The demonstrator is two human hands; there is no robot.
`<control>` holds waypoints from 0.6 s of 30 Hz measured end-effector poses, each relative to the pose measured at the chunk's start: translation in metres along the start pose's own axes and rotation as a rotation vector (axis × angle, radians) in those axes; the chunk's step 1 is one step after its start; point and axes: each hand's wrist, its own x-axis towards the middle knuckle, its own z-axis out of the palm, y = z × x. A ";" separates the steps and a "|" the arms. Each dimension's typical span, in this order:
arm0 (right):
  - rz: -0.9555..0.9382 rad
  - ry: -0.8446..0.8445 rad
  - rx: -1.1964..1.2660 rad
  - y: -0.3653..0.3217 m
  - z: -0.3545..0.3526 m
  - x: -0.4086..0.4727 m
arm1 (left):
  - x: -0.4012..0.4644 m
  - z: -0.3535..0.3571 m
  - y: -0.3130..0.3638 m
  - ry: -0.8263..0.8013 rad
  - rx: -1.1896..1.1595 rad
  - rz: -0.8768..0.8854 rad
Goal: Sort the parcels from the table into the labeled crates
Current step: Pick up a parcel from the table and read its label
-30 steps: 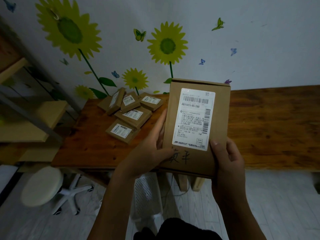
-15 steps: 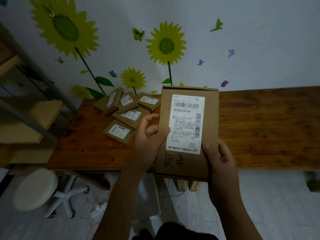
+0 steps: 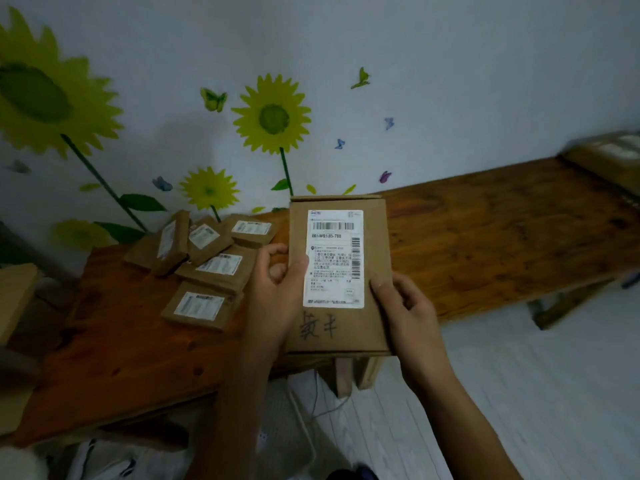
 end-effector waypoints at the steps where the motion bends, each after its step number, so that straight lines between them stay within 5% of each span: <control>1: 0.001 0.025 -0.004 -0.003 0.005 0.002 | 0.005 -0.002 0.002 -0.026 -0.006 -0.015; 8: 0.015 0.406 0.117 -0.020 -0.030 0.011 | 0.038 0.058 0.010 -0.510 0.130 -0.072; 18: -0.125 0.871 0.134 -0.048 -0.223 -0.009 | -0.017 0.292 0.028 -0.990 0.114 -0.004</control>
